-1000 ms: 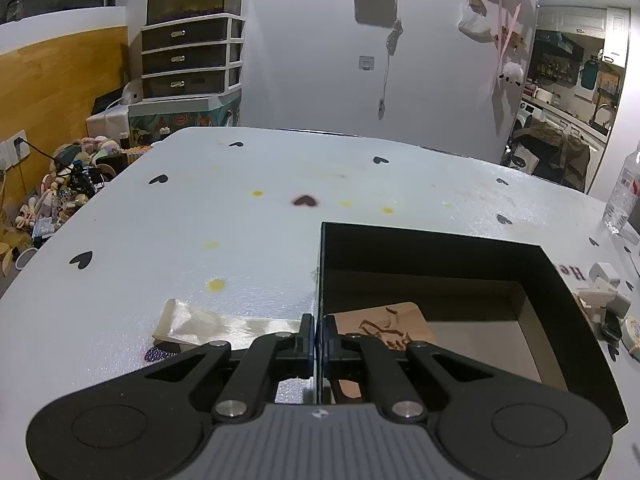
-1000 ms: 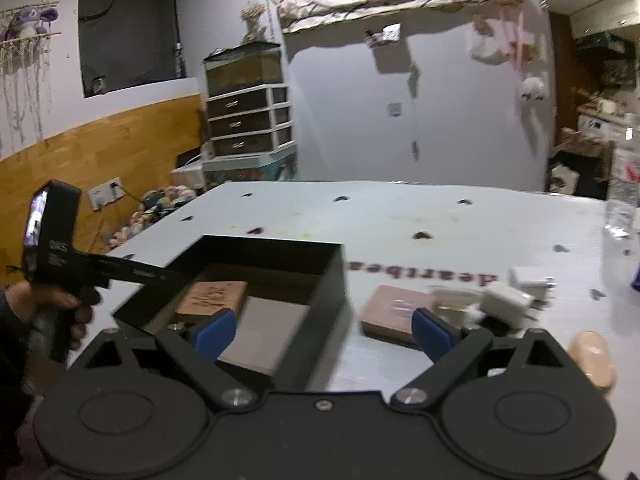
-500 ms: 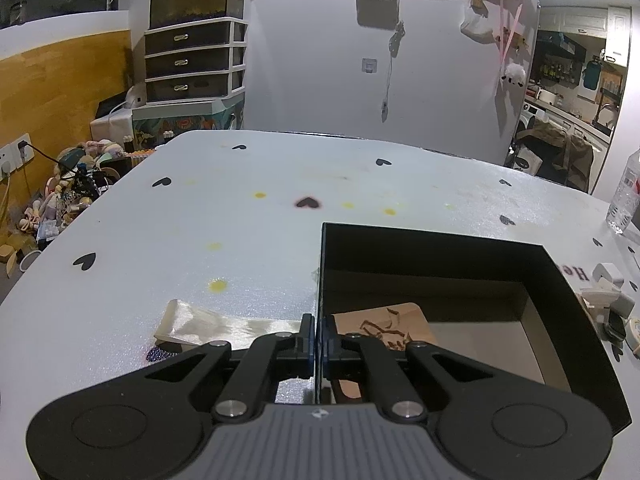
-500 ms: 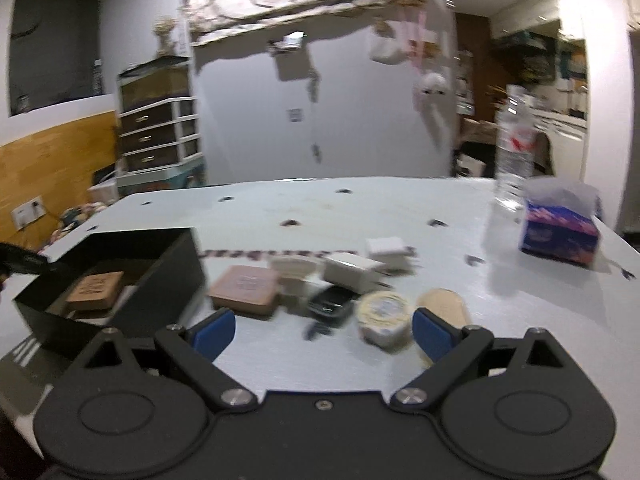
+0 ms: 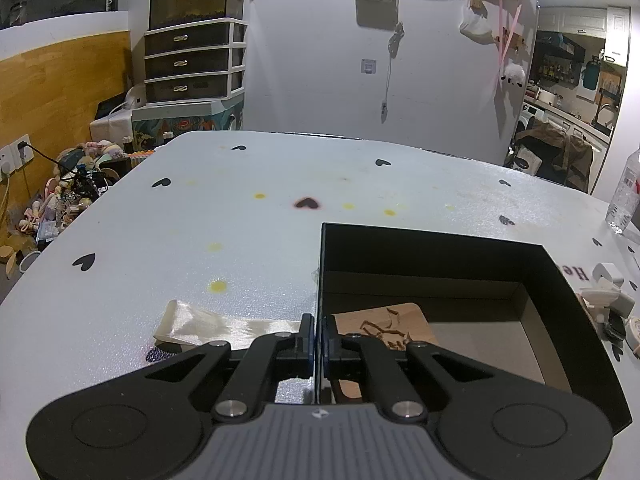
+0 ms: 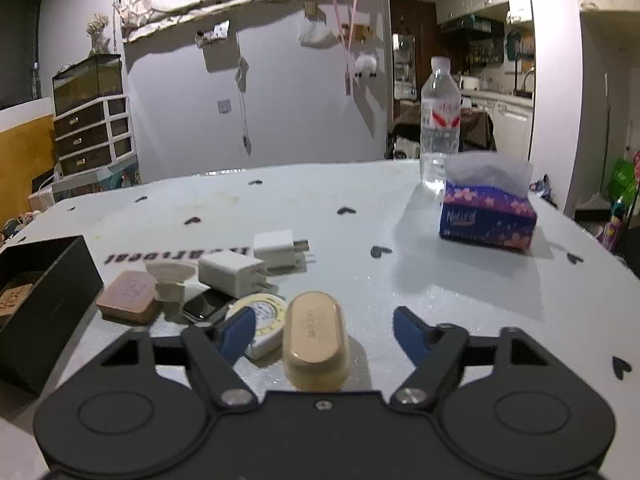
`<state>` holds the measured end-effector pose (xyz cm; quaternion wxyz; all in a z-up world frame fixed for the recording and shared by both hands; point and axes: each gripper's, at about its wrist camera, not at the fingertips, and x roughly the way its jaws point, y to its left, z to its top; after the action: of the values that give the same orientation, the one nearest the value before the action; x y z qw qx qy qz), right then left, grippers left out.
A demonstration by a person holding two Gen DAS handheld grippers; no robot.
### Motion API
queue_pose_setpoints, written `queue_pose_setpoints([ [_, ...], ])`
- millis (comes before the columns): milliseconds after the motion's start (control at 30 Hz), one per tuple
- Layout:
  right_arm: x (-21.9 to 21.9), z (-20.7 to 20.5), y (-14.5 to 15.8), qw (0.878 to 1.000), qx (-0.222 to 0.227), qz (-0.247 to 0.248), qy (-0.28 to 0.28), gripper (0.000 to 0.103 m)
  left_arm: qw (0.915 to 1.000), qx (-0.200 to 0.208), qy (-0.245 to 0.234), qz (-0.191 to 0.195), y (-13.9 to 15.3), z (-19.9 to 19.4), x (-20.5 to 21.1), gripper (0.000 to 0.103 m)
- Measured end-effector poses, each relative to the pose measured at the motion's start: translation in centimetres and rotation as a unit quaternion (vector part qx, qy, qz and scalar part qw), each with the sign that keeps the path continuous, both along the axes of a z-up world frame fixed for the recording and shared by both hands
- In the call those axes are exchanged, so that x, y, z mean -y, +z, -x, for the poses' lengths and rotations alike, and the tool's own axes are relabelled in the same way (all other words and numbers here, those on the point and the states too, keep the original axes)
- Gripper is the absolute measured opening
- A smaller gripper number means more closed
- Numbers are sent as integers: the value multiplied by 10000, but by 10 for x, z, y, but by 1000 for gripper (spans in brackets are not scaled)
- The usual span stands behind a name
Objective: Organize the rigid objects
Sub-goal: 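Move the right tool to the beige oval case and grasp it, then carry the beige oval case into the black box beside the block and release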
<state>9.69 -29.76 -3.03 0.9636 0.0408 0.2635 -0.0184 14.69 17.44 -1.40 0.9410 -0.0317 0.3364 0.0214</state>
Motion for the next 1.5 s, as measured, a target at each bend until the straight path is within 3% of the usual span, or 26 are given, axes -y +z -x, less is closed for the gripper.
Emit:
queue_pose_setpoints([
  [67, 2, -5, -5, 9999, -100, -48, 54, 61, 10000, 2, 8, 0, 0, 0, 0, 4],
  [333, -4, -29, -17, 9988, -439, 1, 228, 44, 10000, 0, 16, -14, -1, -2, 2, 4],
  [733, -11, -36, -16, 9975, -677, 153, 137, 43, 10000, 3, 15, -13, -1, -3, 2, 3],
  [867, -17, -19, -5, 9985, -506, -7, 209, 43, 10000, 8, 15, -7, -2, -3, 2, 3],
  [1033, -36, 3, 21, 9967, -180, -345, 706, 43, 10000, 8, 15, 2, -2, -3, 2, 4],
  [1200, -73, 3, 54, 9858, 51, -733, 1508, 43, 10000, 10, 43, 45, -3, -4, 2, 4],
  [1400, -144, -24, 78, 9668, -168, -849, 2406, 43, 9999, 20, 57, 91, -4, -4, 1, 4],
  [1500, -183, -46, 76, 9614, -503, -764, 2595, 43, 9999, 16, 72, 134, -4, -4, -1, 4],
])
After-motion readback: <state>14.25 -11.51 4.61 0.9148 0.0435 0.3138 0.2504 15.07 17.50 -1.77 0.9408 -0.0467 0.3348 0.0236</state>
